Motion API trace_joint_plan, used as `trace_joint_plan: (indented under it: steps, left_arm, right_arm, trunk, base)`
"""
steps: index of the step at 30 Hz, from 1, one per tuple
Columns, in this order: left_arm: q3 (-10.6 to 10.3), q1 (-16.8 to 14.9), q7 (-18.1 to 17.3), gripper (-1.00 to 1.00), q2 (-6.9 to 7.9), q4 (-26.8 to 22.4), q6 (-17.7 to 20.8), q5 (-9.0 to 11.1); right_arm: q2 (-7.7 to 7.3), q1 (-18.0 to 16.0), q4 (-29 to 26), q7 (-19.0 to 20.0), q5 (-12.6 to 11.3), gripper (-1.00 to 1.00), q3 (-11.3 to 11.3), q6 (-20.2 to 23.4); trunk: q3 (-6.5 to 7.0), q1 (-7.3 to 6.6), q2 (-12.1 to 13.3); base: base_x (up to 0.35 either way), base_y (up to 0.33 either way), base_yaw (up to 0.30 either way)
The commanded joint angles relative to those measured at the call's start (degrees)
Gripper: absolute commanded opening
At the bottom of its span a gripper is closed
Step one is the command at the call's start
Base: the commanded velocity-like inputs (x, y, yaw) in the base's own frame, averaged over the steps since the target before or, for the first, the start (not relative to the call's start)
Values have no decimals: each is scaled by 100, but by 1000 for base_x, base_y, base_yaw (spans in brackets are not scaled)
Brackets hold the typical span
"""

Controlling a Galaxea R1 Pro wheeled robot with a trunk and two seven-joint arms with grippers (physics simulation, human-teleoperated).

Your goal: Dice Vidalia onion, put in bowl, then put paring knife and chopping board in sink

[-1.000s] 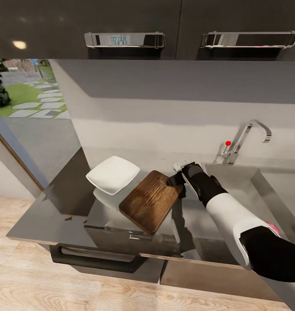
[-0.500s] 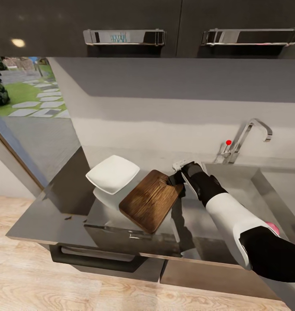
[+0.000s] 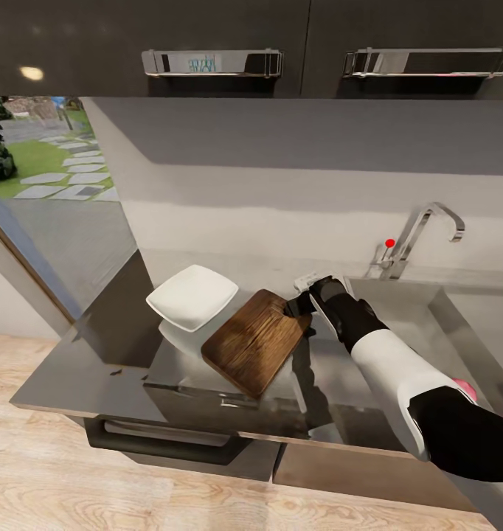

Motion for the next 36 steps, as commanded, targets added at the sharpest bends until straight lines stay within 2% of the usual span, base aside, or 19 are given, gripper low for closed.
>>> trace_joint_plan:
  steps: [1, 31, 36]
  left_arm:
    - [-25, -3, 1, 100, 1, 5, -19, 37]
    - [-19, -3, 10, 100, -2, 1, -30, 41]
    - [-15, -3, 10, 100, -7, 4, -37, 45]
  right_arm:
    - [-3, -1, 72, 33, 149, -100, 13, 10]
    - [-111, -1, 65, -11, 175, -100, 5, 10]
    - [-185, -1, 70, -11, 169, -100, 12, 10]
  trunk:
    - [-7, 2, -3]
    - [-7, 2, -3]
    - [-7, 2, -3]
  base:
    - [0, 0, 0]
    - [0, 0, 0]
    - [0, 0, 0]
